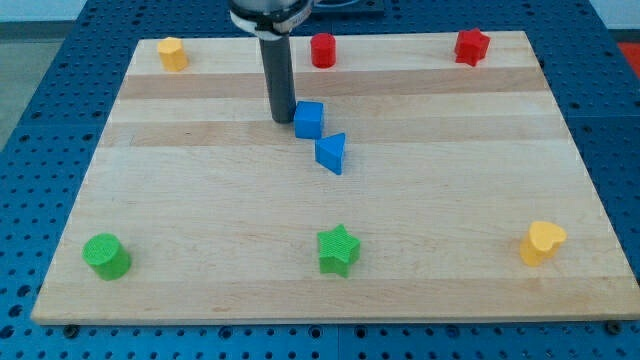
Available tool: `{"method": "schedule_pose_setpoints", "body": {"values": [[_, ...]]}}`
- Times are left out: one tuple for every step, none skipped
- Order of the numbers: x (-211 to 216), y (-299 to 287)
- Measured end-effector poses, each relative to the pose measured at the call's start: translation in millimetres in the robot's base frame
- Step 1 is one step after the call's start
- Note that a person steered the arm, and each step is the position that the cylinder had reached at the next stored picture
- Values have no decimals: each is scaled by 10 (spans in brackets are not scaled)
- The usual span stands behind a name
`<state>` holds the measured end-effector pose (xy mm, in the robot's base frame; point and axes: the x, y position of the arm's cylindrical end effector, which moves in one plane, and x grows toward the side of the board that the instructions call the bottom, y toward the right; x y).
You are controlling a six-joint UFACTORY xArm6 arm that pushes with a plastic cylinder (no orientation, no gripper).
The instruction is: Move the red circle to the left of the cube
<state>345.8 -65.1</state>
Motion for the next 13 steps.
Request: {"method": "schedule_pose_setpoints", "body": {"values": [[-433,0],[-852,0],[-1263,0],[-1521,4],[-1531,125],[-1522,252],[-1523,421],[-1528,583],[-1527,592],[-1445,592],[-1308,592],[-1164,592],[-991,592]]}}
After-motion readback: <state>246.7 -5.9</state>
